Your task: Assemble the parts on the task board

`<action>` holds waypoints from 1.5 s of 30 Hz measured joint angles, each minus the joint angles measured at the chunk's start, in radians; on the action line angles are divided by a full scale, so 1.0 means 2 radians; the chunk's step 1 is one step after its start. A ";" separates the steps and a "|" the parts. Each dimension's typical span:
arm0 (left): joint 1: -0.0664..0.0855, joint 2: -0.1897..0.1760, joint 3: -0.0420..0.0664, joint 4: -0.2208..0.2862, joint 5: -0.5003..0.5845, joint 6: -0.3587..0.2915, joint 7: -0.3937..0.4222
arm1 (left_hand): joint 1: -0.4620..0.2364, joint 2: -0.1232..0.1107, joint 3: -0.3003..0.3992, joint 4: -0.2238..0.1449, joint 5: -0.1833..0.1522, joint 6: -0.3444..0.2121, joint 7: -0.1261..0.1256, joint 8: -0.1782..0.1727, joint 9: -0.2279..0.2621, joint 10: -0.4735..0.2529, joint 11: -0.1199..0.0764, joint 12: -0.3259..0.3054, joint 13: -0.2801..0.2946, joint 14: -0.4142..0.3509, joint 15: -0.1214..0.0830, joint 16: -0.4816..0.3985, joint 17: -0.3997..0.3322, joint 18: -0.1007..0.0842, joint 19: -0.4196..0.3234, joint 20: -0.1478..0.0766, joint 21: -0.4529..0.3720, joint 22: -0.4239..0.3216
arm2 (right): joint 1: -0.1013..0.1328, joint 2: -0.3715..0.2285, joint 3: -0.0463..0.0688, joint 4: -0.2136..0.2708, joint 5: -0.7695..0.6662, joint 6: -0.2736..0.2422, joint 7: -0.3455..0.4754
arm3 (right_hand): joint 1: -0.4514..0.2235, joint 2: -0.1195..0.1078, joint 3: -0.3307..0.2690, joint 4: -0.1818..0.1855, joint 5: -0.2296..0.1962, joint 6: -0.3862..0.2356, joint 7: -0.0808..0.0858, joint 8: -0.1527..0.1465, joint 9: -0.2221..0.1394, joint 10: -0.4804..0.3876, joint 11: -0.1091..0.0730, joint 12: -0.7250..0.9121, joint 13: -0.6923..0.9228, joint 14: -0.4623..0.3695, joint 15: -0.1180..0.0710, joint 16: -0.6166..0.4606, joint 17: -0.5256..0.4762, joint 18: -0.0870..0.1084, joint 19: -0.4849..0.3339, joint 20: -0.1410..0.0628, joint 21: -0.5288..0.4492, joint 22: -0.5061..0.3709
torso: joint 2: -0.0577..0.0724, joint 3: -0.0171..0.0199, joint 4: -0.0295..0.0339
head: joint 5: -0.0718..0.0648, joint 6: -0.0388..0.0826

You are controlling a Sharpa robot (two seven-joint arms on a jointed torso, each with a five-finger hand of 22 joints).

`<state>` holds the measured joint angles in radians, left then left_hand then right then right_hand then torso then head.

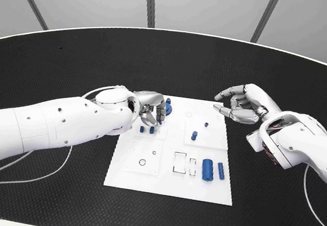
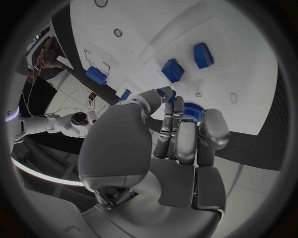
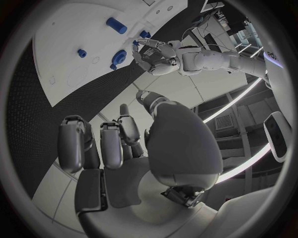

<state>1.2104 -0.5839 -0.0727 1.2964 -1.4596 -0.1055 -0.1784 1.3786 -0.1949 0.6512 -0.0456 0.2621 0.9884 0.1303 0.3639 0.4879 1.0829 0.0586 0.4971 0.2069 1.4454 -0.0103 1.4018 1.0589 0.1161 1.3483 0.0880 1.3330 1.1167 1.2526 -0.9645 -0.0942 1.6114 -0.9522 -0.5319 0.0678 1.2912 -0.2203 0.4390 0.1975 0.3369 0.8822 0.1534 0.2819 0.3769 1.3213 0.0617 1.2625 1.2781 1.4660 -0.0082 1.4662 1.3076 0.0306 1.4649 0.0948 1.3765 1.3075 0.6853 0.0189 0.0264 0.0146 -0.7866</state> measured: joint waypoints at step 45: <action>0.004 -0.016 0.017 -0.015 0.010 0.016 -0.010 | -0.003 -0.004 -0.001 -0.001 -0.002 0.004 0.000 -0.002 0.000 0.000 0.000 -0.001 0.000 0.000 0.000 0.000 -0.008 -0.004 0.004 0.000 0.002 0.005 | -0.001 0.000 0.000 -0.003 0.000 0.001 0.001 | 0.000 0.000 0.003 0.000 0.003 0.000 0.000 0.000 0.000 0.000 0.000 0.000 0.001 0.000 0.000 0.000 0.000 0.000 0.000 0.000 0.000 0.000 | 0.003 0.0000 -0.0006 | 0.005 0.006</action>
<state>1.2188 -0.6160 -0.0395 1.2664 -1.4398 -0.0745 -0.1986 1.3731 -0.2026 0.6482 -0.0483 0.2591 0.9957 0.1304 0.3599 0.4881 1.0826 0.0589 0.4954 0.2069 1.4453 -0.0102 1.4019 1.0426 0.1073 1.3559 0.0875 1.3363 1.1259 1.2504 -0.9644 -0.0941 1.6057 -0.9522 -0.5292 0.0692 1.2912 -0.2203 0.4447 0.1975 0.3437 0.8823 0.1534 0.2818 0.3773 1.3213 0.0617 1.2625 1.2791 1.4660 -0.0082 1.4662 1.3074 0.0307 1.4649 0.0948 1.3765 1.3074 0.6918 0.0188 0.0252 0.0248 -0.7739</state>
